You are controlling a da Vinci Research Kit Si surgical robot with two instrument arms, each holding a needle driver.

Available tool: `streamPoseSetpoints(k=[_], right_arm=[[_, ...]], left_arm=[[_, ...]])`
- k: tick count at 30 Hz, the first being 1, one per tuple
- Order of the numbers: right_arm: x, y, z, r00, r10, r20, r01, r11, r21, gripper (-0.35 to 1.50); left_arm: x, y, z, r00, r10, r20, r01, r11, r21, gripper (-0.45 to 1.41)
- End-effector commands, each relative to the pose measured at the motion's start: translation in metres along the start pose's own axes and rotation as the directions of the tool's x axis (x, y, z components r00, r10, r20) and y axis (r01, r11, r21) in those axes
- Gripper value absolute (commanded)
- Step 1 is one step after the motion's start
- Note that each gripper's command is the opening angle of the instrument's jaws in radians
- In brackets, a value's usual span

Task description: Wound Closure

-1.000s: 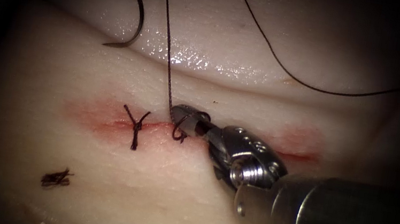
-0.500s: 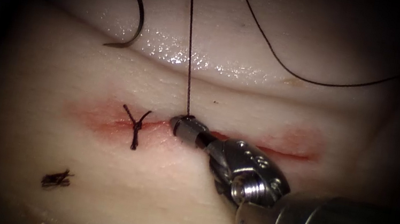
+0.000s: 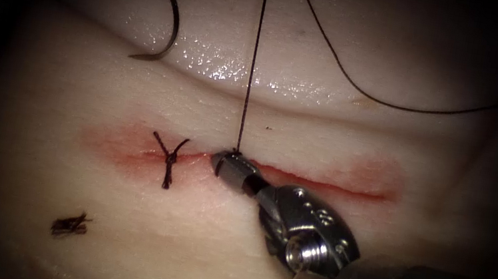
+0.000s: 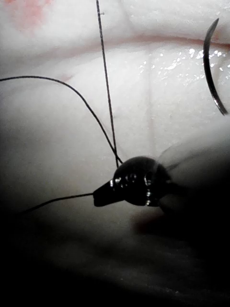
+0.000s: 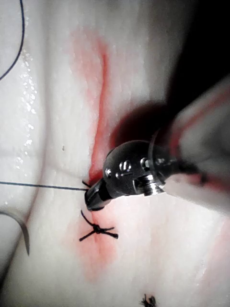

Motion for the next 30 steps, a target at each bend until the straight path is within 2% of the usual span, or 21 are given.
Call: streamPoseSetpoints(k=[1,9,13,16,17,22,30], right_arm=[[-0.0013,-0.0004,0.0007,1.000,0.000,0.002,0.000,1.000,0.004,-0.35],[-0.0019,-0.0005,0.0004,1.000,-0.029,0.000,0.029,1.000,0.009,-0.35],[-0.0023,-0.0006,0.0003,0.999,-0.032,-0.004,0.032,0.999,0.011,-0.35],[-0.0026,-0.0006,0.0000,0.999,-0.031,-0.021,0.031,0.999,0.017,-0.35],[-0.0028,-0.0007,-0.0001,0.998,-0.032,-0.057,0.033,0.999,0.012,-0.35],[-0.0043,-0.0011,-0.0004,0.993,-0.044,-0.109,0.043,0.999,-0.015,-0.35],[-0.0060,-0.0016,-0.0007,0.987,-0.092,-0.135,0.088,0.995,-0.041,-0.35]], left_arm=[[-0.0001,-0.0001,0.0009,1.000,0.007,-0.002,-0.007,1.000,0.004,-0.45],[0.0004,-0.0019,0.0016,0.996,0.053,0.071,-0.058,0.996,0.067,-0.45],[0.0005,-0.0028,0.0016,0.996,0.043,0.077,-0.049,0.996,0.079,-0.45],[0.0006,-0.0036,0.0014,0.996,0.039,0.083,-0.047,0.995,0.089,-0.45],[0.0006,-0.0040,0.0013,0.995,0.041,0.089,-0.049,0.995,0.090,-0.45],[0.0005,-0.0047,0.0011,0.993,0.060,0.102,-0.069,0.993,0.092,-0.45],[0.0003,-0.0053,0.0011,0.989,0.080,0.123,-0.092,0.991,0.097,-0.45]])
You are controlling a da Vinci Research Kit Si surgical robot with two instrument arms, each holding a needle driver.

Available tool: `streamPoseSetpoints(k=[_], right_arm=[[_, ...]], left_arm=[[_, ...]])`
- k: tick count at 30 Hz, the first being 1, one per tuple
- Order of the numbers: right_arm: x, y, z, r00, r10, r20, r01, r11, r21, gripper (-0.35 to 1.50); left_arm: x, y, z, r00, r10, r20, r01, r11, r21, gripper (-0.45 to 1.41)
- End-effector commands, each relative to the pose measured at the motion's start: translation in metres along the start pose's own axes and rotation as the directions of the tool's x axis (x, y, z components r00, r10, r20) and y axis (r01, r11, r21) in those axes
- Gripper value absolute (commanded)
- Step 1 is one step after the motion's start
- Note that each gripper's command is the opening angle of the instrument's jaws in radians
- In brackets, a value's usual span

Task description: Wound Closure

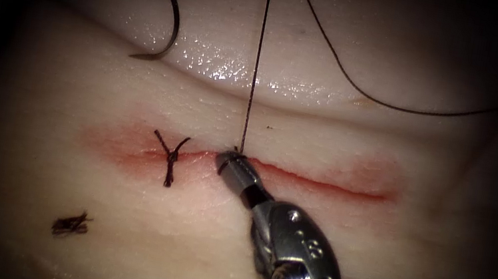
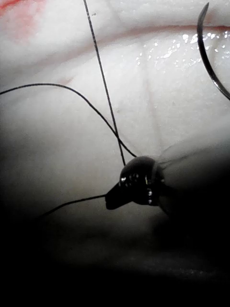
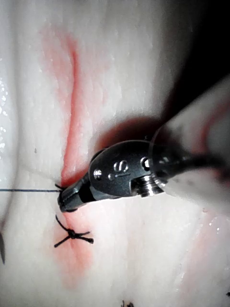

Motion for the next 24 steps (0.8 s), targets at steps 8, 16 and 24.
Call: streamPoseSetpoints(k=[8,16,24], right_arm=[[-0.0022,-0.0018,-0.0006,1.000,-0.003,0.008,0.004,0.999,-0.047,-0.35],[-0.0034,-0.0022,-0.0011,1.000,-0.016,0.024,0.018,0.998,-0.064,-0.35],[-0.0037,-0.0022,-0.0014,1.000,-0.017,0.025,0.018,0.998,-0.068,-0.35]], left_arm=[[-0.0002,-0.0012,0.0008,1.000,0.014,0.017,-0.014,1.000,0.004,-0.45],[-0.0004,-0.0030,0.0006,0.999,0.032,0.035,-0.032,0.999,0.003,-0.45],[-0.0004,-0.0042,0.0005,0.998,0.047,0.048,-0.048,0.999,0.004,-0.45]])
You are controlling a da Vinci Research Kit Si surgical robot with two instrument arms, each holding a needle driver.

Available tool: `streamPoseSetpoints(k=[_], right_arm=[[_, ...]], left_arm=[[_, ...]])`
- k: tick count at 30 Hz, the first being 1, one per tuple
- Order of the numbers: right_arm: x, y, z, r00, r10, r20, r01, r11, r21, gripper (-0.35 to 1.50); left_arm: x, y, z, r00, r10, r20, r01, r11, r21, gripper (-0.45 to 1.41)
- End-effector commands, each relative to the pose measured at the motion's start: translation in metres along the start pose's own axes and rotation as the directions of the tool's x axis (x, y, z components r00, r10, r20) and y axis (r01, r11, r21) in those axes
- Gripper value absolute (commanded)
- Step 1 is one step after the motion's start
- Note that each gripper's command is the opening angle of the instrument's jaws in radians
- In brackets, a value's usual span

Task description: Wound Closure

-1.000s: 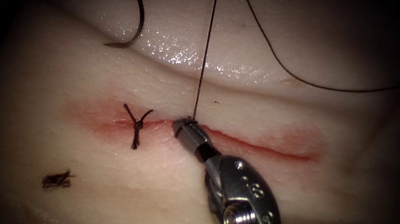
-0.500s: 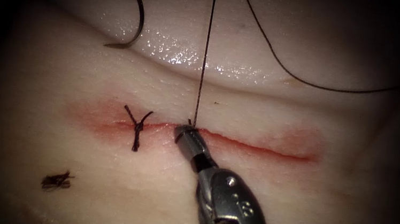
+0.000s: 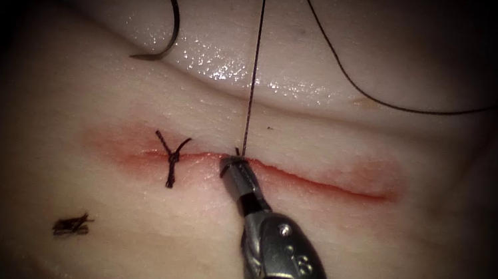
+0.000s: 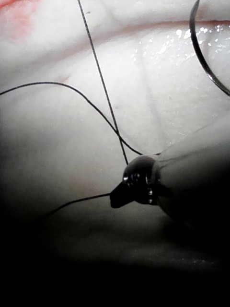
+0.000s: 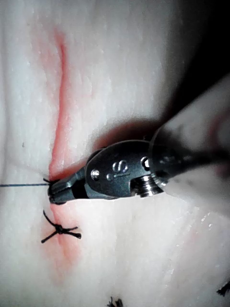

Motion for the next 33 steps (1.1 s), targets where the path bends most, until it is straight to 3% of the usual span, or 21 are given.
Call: streamPoseSetpoints(k=[1,24,33], right_arm=[[-0.0009,-0.0005,0.0005,1.000,0.002,0.002,-0.002,1.000,0.005,-0.35],[-0.0035,-0.0019,-0.0021,1.000,0.004,0.029,-0.005,1.000,0.011,-0.35],[-0.0031,-0.0023,-0.0022,0.999,0.009,0.033,-0.009,1.000,0.005,-0.35]], left_arm=[[0.0000,-0.0001,0.0009,1.000,0.000,0.001,0.000,1.000,0.003,-0.45],[-0.0008,-0.0033,0.0001,0.998,0.034,0.044,-0.036,0.999,0.036,-0.45],[-0.0007,-0.0033,-0.0001,0.998,0.033,0.049,-0.035,0.998,0.043,-0.45]])
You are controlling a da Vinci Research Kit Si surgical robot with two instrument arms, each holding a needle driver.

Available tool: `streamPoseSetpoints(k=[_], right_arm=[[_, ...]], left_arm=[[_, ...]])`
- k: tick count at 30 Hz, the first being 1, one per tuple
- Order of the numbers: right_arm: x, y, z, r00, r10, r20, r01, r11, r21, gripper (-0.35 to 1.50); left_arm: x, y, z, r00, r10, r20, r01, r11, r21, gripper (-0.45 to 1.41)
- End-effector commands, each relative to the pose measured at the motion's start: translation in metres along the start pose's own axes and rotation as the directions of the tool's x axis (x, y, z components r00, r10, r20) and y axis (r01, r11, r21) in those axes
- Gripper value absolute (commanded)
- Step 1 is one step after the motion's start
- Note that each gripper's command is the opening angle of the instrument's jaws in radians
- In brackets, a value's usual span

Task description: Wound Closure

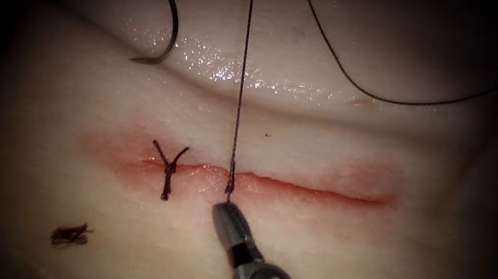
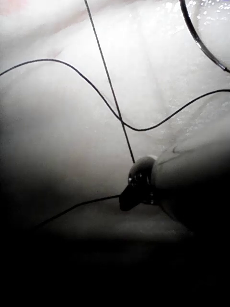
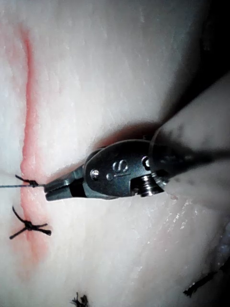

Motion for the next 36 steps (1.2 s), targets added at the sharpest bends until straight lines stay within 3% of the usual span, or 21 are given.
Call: streamPoseSetpoints(k=[1,12,13,14,15,16,26,30,31,32,34,36], right_arm=[[-0.0008,-0.0004,0.0006,1.000,0.003,-0.001,-0.003,1.000,0.003,-0.35],[0.0002,-0.0005,0.0012,1.000,0.016,-0.011,-0.015,0.999,0.052,-0.35],[0.0008,-0.0003,0.0015,0.999,0.033,-0.041,-0.029,0.994,0.102,0.56],[0.0008,-0.0003,0.0015,0.999,0.033,-0.041,-0.029,0.994,0.102,0.56],[0.0018,-0.0001,0.0018,0.997,0.029,-0.065,-0.021,0.992,0.121,1.25],[0.0021,0.0000,0.0017,0.997,0.032,-0.069,-0.024,0.992,0.122,1.35],[0.0048,0.0007,0.0004,0.998,0.044,-0.037,-0.038,0.988,0.148,1.47],[0.0069,0.0010,-0.0002,0.997,-0.074,-0.031,0.079,0.978,0.191,1.40],[0.0081,0.0009,-0.0005,0.984,-0.175,-0.029,0.177,0.961,0.213,1.18],[0.0081,0.0009,-0.0005,0.984,-0.175,-0.029,0.177,0.961,0.213,1.18],[0.0096,0.0009,-0.0004,0.960,-0.279,0.006,0.269,0.931,0.246,0.73],[0.0108,0.0013,0.0000,0.945,-0.327,0.026,0.309,0.915,0.259,0.81]], left_arm=[[0.0001,-0.0001,0.0009,1.000,0.000,-0.001,0.000,1.000,0.003,-0.45],[0.0003,0.0003,0.0008,1.000,0.001,0.001,-0.001,1.000,0.003,-0.45],[0.0007,0.0008,0.0006,1.000,0.007,-0.014,-0.007,1.000,0.000,-0.45],[0.0007,0.0008,0.0006,1.000,0.007,-0.014,-0.007,1.000,0.000,-0.45],[0.0014,0.0017,0.0003,0.998,-0.034,-0.048,0.033,0.999,-0.017,-0.45],[0.0016,0.0019,0.0002,0.997,-0.046,-0.056,0.045,0.999,-0.024,-0.45],[0.0049,0.0042,-0.0023,0.985,-0.127,-0.114,0.113,0.987,-0.115,-0.45],[0.0072,0.0047,-0.0048,0.972,-0.177,-0.158,0.151,0.975,-0.164,-0.45],[0.0085,0.0046,-0.0062,0.965,-0.200,-0.169,0.168,0.968,-0.188,-0.45],[0.0085,0.0046,-0.0062,0.965,-0.200,-0.169,0.168,0.968,-0.188,-0.45],[0.0099,0.0044,-0.0073,0.958,-0.225,-0.176,0.188,0.961,-0.204,-0.45],[0.0110,0.0043,-0.0081,0.952,-0.243,-0.186,0.203,0.956,-0.211,-0.45]])
